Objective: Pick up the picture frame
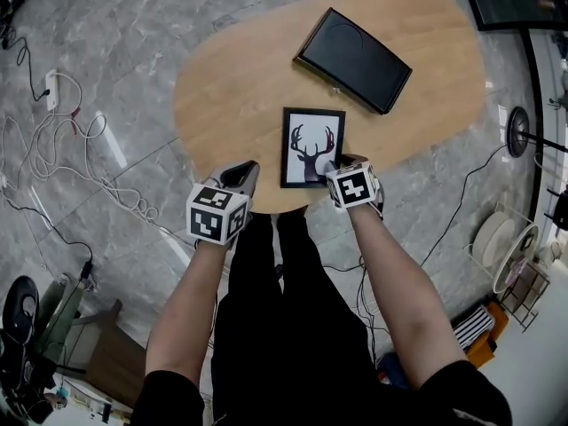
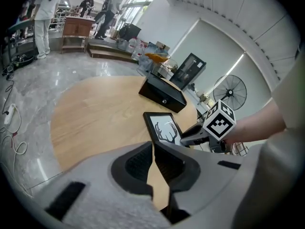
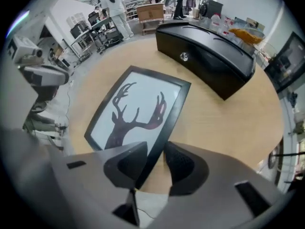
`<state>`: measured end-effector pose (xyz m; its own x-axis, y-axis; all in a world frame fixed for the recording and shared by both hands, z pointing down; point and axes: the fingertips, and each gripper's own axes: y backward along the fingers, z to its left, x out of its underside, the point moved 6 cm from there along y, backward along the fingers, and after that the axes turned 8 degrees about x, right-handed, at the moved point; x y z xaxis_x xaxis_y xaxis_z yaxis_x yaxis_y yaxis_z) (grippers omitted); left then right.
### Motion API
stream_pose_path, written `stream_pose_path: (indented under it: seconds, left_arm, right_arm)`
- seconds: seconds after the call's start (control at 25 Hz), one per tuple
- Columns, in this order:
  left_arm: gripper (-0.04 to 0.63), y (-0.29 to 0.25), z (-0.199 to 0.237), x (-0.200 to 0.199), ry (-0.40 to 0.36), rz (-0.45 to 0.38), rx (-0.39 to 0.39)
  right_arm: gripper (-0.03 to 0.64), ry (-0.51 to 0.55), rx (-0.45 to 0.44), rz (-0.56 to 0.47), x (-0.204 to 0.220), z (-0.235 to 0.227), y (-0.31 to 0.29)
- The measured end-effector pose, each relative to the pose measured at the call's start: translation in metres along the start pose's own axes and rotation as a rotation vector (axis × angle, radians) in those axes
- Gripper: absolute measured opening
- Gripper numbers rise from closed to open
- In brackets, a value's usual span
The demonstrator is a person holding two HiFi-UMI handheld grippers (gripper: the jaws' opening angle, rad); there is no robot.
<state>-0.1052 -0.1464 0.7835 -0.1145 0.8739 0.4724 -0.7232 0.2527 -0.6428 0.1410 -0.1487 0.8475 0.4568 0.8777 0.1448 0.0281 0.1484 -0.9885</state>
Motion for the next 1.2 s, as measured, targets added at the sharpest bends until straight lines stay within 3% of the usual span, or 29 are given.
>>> stream_pose_path:
  seconds: [0.16,0.36,0.52,0.76,1.2]
  left_arm:
    - [0.020,-0.007,-0.006,0.001,-0.010,0.003,0.011]
    - [0.017,-0.020,-0.013,0.009,-0.009,0.031,0.033]
    - [0.014,-0.017,-0.029,0.012,0.000,0.041,0.050]
    - [0.011,-0.005,-0.033,0.003,-0.025,0.030,0.041]
    - [0.011,0.024,-0.038,0.006,-0.001,0.027,0.004]
  right_arm:
    - [0.127,-0.057,-0.002,0.057,0.002,-0.005,-0.003]
    - [0.121,-0.056,-0.031,0.010,0.001,-0.004,-0.007]
    - [0.083,-0.189,-0.080,0.026,0.008,-0.009,-0.005]
    - [0.078,-0.174,-0.017,0.027,0.004,-0.005,-0.004]
    - [0.069,-0.199,-0.050,-0.063,-0.007,-0.002,0.013]
